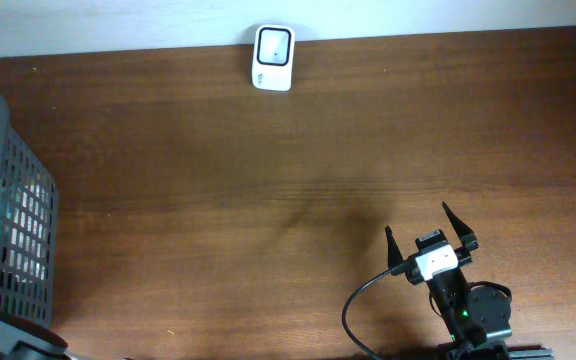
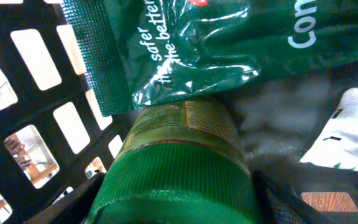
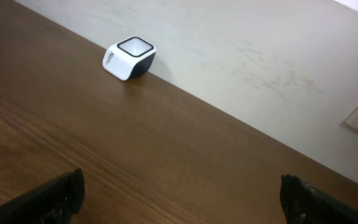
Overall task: Scan the item barcode
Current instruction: 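Reach the left gripper into the basket and grasp the green jar, then carry the green jar out and set it on the table, then reach the left gripper into the basket and grasp the white tube, then place the white tube on the table beside the green jar, then grasp the green 3M glove pack in the basket with the left gripper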
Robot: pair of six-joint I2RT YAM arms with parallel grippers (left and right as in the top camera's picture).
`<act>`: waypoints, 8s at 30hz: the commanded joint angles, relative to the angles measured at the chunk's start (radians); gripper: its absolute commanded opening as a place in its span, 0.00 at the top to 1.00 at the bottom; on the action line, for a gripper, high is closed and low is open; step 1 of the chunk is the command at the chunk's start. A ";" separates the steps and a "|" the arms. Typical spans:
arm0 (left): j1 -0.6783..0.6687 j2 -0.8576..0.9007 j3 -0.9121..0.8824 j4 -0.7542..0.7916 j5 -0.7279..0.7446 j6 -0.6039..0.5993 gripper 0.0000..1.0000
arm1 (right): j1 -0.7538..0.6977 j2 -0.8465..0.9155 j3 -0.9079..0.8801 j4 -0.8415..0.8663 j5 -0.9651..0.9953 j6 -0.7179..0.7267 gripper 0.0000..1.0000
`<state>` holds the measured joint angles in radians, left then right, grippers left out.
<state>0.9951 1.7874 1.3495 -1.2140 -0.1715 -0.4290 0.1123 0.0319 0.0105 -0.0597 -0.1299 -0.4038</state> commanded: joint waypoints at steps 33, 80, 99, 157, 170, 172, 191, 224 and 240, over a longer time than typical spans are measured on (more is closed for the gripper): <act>-1.098 -0.040 0.915 -0.336 0.169 0.033 0.34 | 0.005 -0.004 -0.005 -0.005 -0.015 -0.007 0.02; -0.447 0.135 1.340 -0.474 0.287 0.091 0.05 | 0.005 -0.004 -0.005 -0.005 -0.015 -0.007 0.02; -0.058 0.137 0.370 0.006 0.366 0.378 0.12 | 0.005 -0.004 -0.005 -0.005 -0.015 -0.007 0.02; -0.212 -0.180 1.180 -0.393 0.707 0.465 1.00 | 0.005 -0.004 -0.005 -0.005 -0.015 -0.007 0.02; -0.758 -0.216 0.784 -0.311 0.547 0.344 1.00 | 0.005 -0.004 -0.005 -0.005 -0.015 -0.007 0.02; -0.804 -0.216 0.653 -0.232 0.548 0.320 1.00 | 0.005 -0.004 -0.005 -0.005 -0.015 -0.007 0.02; -1.115 -0.221 -0.420 0.750 0.261 -0.120 0.41 | 0.005 -0.004 -0.005 -0.005 -0.015 -0.007 0.02; -0.143 -0.040 0.429 0.038 -0.054 0.313 0.27 | 0.005 -0.004 -0.005 -0.005 -0.015 -0.007 0.02; -0.141 0.158 0.084 0.354 0.095 0.621 0.25 | 0.005 -0.004 -0.005 -0.005 -0.015 -0.007 0.02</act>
<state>0.8505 1.9018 1.4460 -0.8688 -0.1139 0.1207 0.1123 0.0330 0.0105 -0.0593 -0.1333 -0.4049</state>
